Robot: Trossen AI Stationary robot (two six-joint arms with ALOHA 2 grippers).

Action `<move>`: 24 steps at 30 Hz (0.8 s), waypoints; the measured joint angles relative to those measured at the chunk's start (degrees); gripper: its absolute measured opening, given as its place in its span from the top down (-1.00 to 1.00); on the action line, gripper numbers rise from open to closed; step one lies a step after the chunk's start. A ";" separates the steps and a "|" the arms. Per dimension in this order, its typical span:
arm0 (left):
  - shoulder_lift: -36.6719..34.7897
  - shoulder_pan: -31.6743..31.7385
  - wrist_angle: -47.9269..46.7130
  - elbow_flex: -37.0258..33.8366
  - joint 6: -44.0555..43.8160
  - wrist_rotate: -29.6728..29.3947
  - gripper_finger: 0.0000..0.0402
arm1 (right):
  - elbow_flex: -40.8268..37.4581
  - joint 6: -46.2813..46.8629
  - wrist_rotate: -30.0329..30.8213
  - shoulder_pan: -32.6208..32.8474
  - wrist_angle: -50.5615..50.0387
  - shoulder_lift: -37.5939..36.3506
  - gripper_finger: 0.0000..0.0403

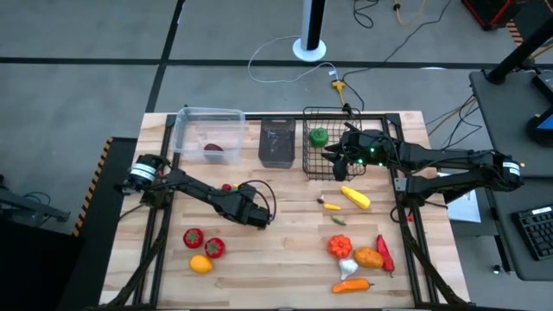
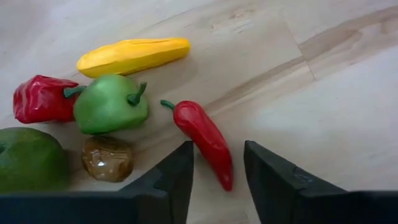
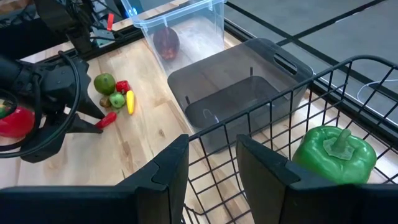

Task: Sort produce into baskets
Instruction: Put the red chili pepper into the black bin

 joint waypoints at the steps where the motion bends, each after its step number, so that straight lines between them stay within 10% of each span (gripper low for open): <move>1: 0.00 0.00 0.02 -0.02 0.34 0.00 0.44 | 0.00 0.00 0.00 0.00 -0.04 0.00 0.38; 24: 0.00 -0.42 1.38 3.90 11.69 0.99 0.98 | -0.07 -0.31 0.00 0.00 -0.03 0.00 0.38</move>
